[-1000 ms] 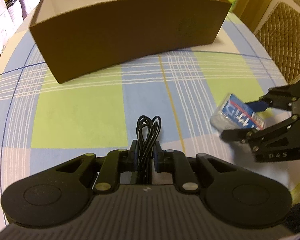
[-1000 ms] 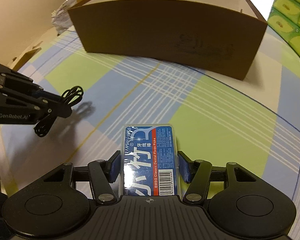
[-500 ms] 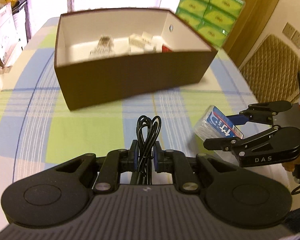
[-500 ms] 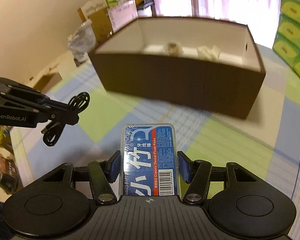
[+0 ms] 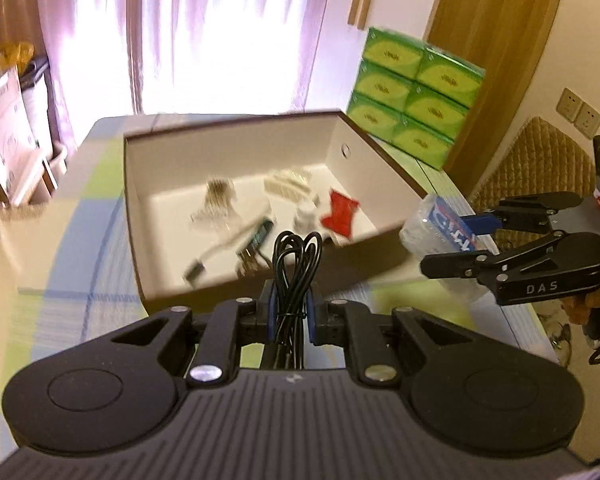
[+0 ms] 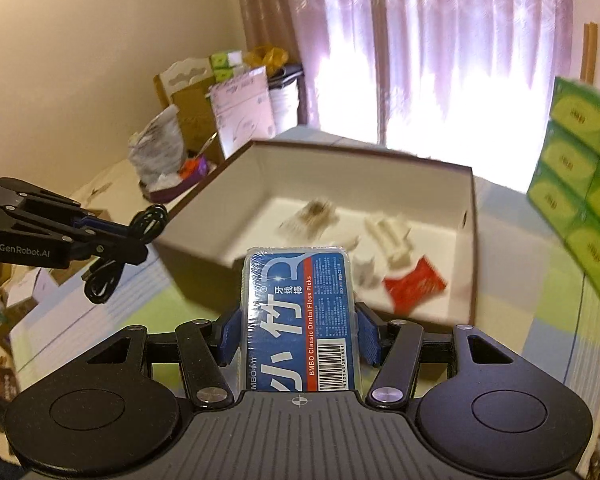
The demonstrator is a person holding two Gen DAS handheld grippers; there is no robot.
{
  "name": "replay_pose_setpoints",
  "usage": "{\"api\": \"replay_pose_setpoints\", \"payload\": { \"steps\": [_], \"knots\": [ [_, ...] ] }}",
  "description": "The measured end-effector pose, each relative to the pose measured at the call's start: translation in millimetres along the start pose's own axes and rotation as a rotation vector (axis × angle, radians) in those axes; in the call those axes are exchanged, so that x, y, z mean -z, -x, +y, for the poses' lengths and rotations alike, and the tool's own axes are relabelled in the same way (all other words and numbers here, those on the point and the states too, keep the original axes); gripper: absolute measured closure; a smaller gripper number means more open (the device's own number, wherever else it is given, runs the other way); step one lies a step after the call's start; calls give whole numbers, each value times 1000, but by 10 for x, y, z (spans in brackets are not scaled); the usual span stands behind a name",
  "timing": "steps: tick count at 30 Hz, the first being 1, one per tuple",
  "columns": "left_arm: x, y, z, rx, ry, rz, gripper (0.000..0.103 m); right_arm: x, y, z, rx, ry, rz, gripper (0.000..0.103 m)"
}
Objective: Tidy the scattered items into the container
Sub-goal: 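Lift the cable and floss pick box with both tools and carry them over the box, then lower both tools into the box and open them to release the cable and floss box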
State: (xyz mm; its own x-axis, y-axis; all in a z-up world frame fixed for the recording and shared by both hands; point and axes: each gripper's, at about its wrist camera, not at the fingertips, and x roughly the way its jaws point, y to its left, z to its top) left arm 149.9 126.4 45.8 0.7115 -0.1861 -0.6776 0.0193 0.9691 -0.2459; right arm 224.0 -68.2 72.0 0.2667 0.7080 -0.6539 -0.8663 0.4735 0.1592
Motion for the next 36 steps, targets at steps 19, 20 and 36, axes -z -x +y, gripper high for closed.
{"api": "replay_pose_setpoints", "payload": {
  "steps": [19,20,36],
  "knots": [
    [-592,-1264,634,-7,92,153,92,-517,-829,-754,109,11,99,43],
    [-564,-1331,651,-7,100,171,92,-510,-856,-782,109,8,105,43],
    [-399,-2000,751,-43,146,386,92,-453,-1076,-826,120,53,183,43]
  ]
}}
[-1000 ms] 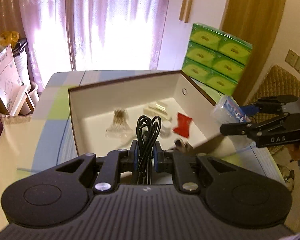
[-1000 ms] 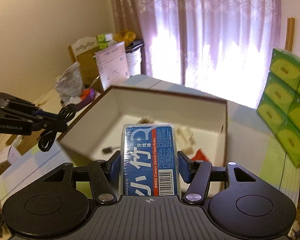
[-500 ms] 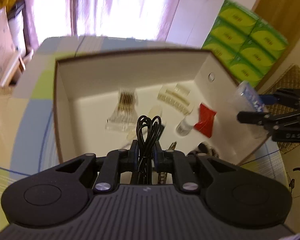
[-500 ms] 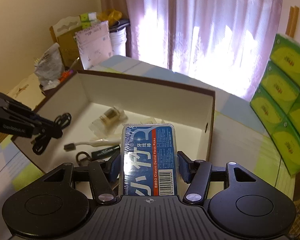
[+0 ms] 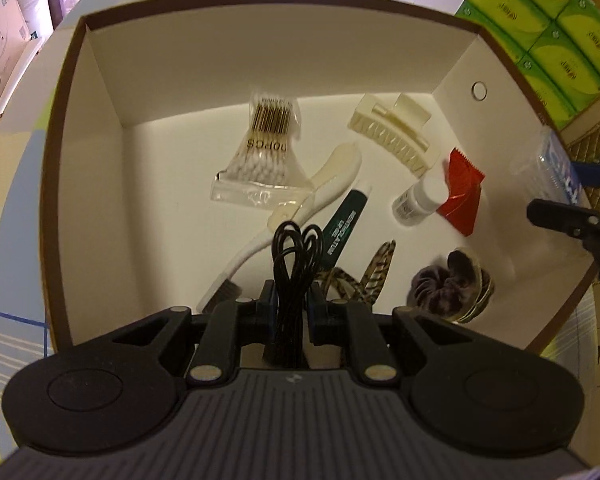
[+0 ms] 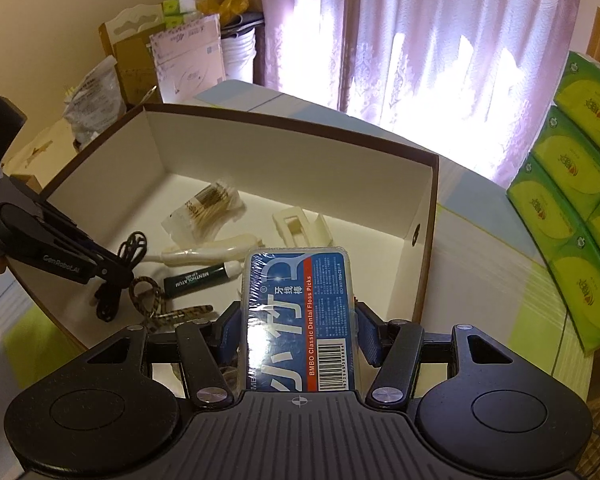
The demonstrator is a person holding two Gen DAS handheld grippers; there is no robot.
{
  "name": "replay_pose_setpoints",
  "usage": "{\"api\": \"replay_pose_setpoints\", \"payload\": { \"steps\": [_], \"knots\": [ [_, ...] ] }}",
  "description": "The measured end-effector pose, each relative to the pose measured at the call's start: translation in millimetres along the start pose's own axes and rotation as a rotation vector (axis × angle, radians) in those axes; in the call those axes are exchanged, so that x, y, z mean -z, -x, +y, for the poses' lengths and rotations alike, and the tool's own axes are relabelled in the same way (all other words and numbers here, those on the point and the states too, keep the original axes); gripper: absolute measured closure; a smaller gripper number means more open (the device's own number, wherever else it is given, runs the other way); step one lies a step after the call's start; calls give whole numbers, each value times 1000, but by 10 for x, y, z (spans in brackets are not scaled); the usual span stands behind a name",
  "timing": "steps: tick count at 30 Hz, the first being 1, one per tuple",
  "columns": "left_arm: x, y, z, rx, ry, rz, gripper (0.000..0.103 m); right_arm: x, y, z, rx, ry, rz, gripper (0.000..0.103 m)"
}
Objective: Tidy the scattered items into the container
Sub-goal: 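Lower both tools into the box and open them to release the cable and floss box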
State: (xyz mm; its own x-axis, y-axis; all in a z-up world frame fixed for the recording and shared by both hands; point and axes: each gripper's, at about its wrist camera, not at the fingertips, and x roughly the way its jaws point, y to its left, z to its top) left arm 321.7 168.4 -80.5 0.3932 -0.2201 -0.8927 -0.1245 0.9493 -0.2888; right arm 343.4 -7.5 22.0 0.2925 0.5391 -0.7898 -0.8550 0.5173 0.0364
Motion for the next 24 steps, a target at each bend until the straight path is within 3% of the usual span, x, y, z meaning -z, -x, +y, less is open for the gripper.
{"api": "replay_pose_setpoints", "payload": {
  "steps": [15,24],
  "knots": [
    [23,6,-38,-18,-24,-9,92,14,-70,45,1,48,35,43],
    [36,72,-87,-49,-64,-37,92,-30,-194,80,-14,118,113,43]
  ]
}}
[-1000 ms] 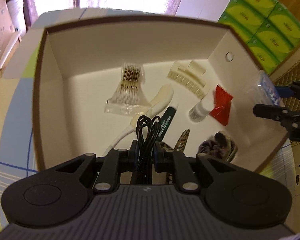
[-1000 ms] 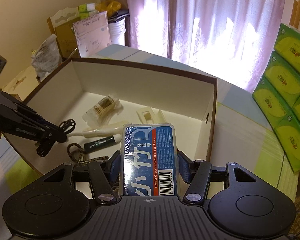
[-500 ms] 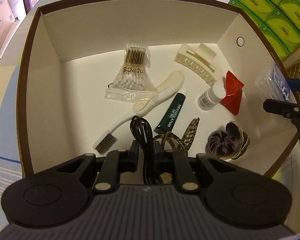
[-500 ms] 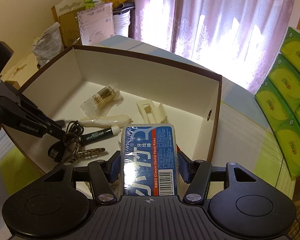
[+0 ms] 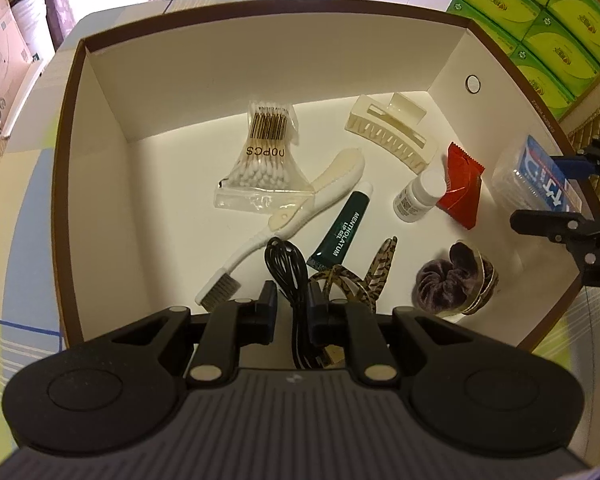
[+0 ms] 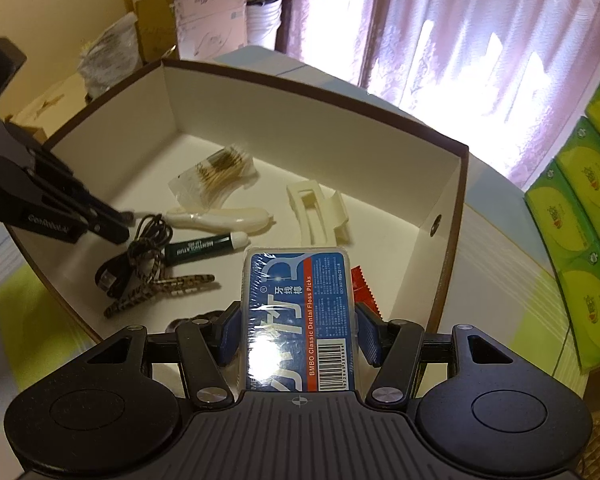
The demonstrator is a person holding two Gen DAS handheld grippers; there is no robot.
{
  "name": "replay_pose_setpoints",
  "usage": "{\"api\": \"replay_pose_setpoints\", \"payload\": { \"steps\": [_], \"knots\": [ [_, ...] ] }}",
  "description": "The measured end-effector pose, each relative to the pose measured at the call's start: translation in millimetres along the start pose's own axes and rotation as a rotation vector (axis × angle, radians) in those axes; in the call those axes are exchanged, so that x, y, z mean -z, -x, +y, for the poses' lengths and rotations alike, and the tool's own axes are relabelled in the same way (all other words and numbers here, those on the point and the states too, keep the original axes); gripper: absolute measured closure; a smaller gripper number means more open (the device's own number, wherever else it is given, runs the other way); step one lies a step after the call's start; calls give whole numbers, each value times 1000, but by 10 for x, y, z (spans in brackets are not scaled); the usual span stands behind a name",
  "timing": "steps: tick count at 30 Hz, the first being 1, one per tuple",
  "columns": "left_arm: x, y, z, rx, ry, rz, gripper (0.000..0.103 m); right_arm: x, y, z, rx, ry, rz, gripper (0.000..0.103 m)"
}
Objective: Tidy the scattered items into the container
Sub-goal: 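Lower both tools into the box and open them to release the cable and floss box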
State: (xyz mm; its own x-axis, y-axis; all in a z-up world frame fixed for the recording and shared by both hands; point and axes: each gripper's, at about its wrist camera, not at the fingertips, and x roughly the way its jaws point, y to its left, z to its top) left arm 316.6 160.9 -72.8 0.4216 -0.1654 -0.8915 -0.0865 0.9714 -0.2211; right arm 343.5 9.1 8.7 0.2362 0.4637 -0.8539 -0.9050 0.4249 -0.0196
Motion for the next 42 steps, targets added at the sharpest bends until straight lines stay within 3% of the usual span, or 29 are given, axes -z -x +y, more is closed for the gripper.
{"api": "replay_pose_setpoints", "payload": {
  "steps": [8,15,30,37,39,40,41,42],
  "knots": [
    [19,111,-50,-56,-75,-61,92,-59,-171,-7,-26,55,111,43],
    [0,158,-38,-58,-82,-82,92,-157,-285,38,-27,120,191,43],
    [31,210,-91,-51,-79,-93,79,-145,-188,77,-66,130,162,42],
    [52,303,-147,-60,-70,-109,57,-102,-69,119,-87,97,125,42],
    [64,352,-170,-61,-68,-116,49,-84,-26,134,-95,77,110,42],
    [70,381,-185,-62,-68,-121,40,-72,-1,146,-99,68,101,42],
    [78,412,-202,-65,-69,-128,34,-60,29,158,-104,61,91,39],
    [90,447,-223,-70,-72,-136,33,-46,68,177,-103,53,74,28]
  ]
}}
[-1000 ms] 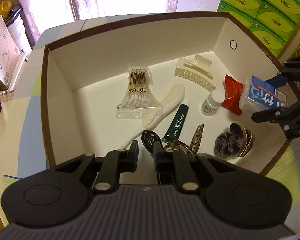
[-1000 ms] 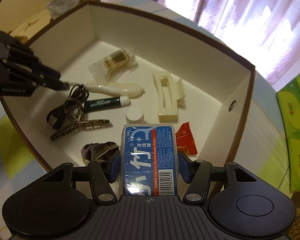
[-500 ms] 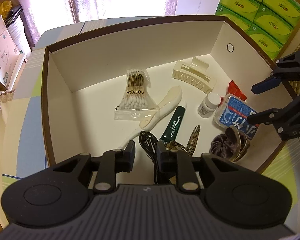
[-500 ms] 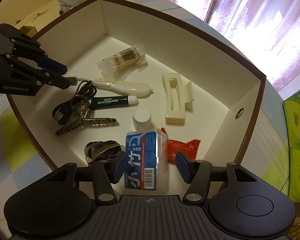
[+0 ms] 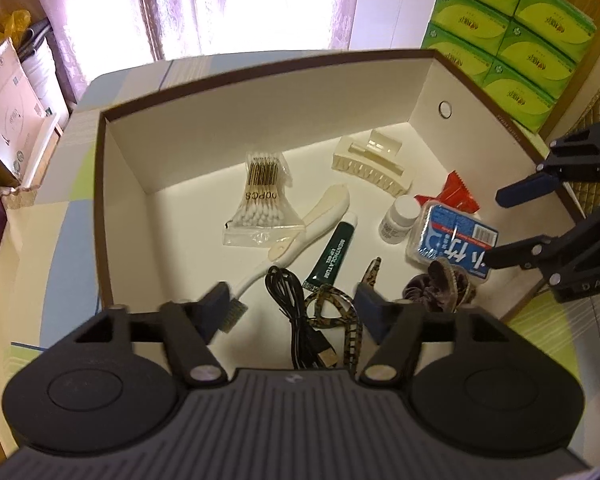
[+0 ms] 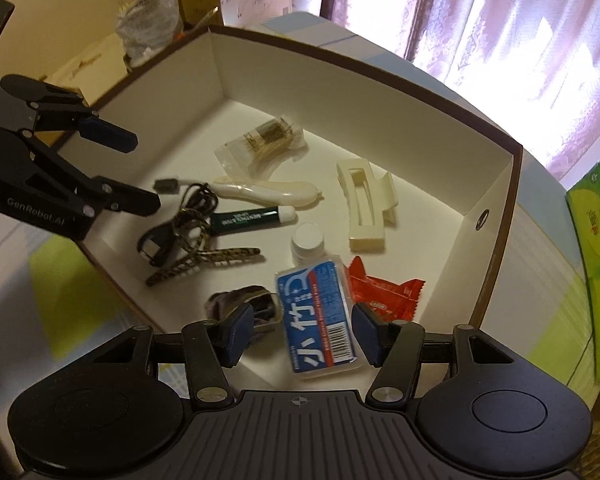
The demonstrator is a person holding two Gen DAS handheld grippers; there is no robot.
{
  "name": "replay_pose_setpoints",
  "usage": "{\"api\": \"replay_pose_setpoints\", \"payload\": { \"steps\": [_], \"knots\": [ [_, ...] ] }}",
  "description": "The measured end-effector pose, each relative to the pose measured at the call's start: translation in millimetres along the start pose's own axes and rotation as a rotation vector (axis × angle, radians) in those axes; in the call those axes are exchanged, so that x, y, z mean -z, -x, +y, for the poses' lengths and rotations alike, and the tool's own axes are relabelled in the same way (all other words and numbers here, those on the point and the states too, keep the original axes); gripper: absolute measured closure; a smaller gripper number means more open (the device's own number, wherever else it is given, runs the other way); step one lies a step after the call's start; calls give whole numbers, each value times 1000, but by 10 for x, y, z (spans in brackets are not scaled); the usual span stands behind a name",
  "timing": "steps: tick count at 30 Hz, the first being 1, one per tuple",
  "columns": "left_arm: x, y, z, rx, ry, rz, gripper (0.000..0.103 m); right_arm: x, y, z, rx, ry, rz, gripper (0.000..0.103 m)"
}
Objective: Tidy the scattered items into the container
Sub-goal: 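Lower both tools into the box and open them to release the cable and floss box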
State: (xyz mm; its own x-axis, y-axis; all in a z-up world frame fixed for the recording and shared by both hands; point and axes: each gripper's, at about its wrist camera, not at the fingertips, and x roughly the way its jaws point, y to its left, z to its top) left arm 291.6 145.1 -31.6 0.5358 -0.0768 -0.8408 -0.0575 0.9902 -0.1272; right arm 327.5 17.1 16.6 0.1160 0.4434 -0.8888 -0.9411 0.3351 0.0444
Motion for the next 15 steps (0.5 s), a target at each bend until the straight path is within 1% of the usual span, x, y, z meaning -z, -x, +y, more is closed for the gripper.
{"api": "replay_pose_setpoints", "payload": {
  "steps": [1,2,4,5,9,15],
  "knots": [
    [3,39,-21,-6,-3,-8,29,23,54,34,19,-6,-38,0],
    [5,80,-39,-12,-4,-16,23,39,105,61,22,-7,-74,0],
    [13,174,-71,-19,-2,-36,15,55,180,94,4,-26,-98,0],
    [17,220,-88,-19,-1,-45,13,66,212,109,5,-41,-109,0],
    [32,408,-167,-31,9,-79,7,148,315,190,22,-80,-135,0],
    [112,669,-288,-43,22,-117,5,318,502,363,57,-127,-195,0]
  ]
}}
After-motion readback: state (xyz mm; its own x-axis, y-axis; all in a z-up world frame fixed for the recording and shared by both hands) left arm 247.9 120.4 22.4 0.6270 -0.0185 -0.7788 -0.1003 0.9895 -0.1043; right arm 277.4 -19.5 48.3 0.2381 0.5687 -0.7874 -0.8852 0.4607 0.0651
